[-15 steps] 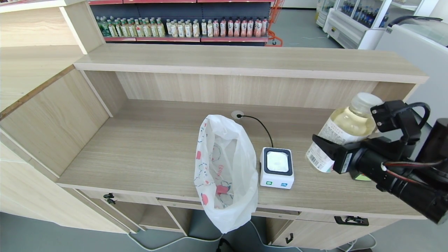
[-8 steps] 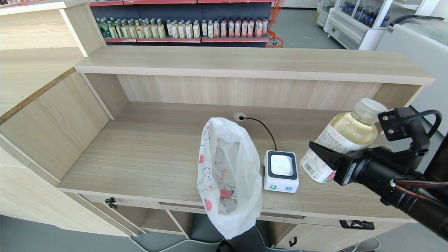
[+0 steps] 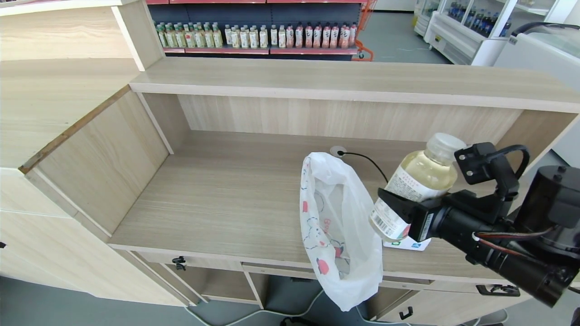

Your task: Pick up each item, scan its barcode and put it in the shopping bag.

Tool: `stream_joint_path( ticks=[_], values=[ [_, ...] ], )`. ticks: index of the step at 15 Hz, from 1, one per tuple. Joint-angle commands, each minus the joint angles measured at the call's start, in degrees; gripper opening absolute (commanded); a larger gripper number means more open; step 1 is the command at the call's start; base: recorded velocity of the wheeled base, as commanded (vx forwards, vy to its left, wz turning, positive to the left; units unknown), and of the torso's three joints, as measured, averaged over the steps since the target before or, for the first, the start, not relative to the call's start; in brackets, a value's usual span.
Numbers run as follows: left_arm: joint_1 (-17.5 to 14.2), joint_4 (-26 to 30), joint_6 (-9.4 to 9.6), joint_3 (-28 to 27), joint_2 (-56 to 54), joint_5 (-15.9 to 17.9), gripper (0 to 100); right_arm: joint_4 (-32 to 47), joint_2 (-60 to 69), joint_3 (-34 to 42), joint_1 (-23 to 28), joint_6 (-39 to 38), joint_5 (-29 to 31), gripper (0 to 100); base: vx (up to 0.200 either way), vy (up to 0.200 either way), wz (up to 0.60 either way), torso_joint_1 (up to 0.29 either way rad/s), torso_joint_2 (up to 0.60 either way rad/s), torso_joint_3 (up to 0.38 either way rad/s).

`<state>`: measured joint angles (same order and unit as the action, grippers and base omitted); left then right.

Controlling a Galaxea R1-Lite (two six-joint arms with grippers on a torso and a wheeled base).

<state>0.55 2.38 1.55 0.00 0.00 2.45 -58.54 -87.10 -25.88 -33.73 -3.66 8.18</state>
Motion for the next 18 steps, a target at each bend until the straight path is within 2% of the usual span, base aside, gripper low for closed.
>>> stream_joint_path(
  ticks=[1,3,7,9,10,12,18],
  values=[
    [-0.02,0.00,0.03,0.00,0.09,0.01,100,-1.23,-1.32,0.48,0.95,0.05,-1.68,0,0.000,0.000,0.00,0.000,0.00,0.000],
    [-0.02,0.00,0.03,0.00,0.09,0.01,100,-4.48,-2.55,2.77,3.23,0.14,-5.72,0,0.000,0.000,0.00,0.000,0.00,0.000],
    [-0.02,0.00,0.03,0.00,0.09,0.01,100,-17.05,-11.34,4.17,5.25,0.23,-13.19,0,0.000,0.000,0.00,0.000,0.00,0.000],
    [-0.02,0.00,0.03,0.00,0.09,0.01,100,-26.10,-18.45,5.05,6.57,4.98,-16.62,0,0.000,0.000,0.00,0.000,0.00,0.000],
    [-0.02,0.00,0.03,0.00,0.09,0.01,100,-31.28,-22.59,4.96,7.89,7.26,-20.40,0,0.000,0.000,0.00,0.000,0.00,0.000],
    [-0.02,0.00,0.03,0.00,0.09,0.01,100,-31.46,-27.16,3.38,9.39,9.63,-26.20,0,0.000,0.000,0.00,0.000,0.00,0.000],
    [-0.02,0.00,0.03,0.00,0.09,0.01,100,-31.46,-39.28,-10.51,10.35,9.99,-28.13,0,0.000,0.000,0.00,0.000,0.00,0.000]
  ],
)
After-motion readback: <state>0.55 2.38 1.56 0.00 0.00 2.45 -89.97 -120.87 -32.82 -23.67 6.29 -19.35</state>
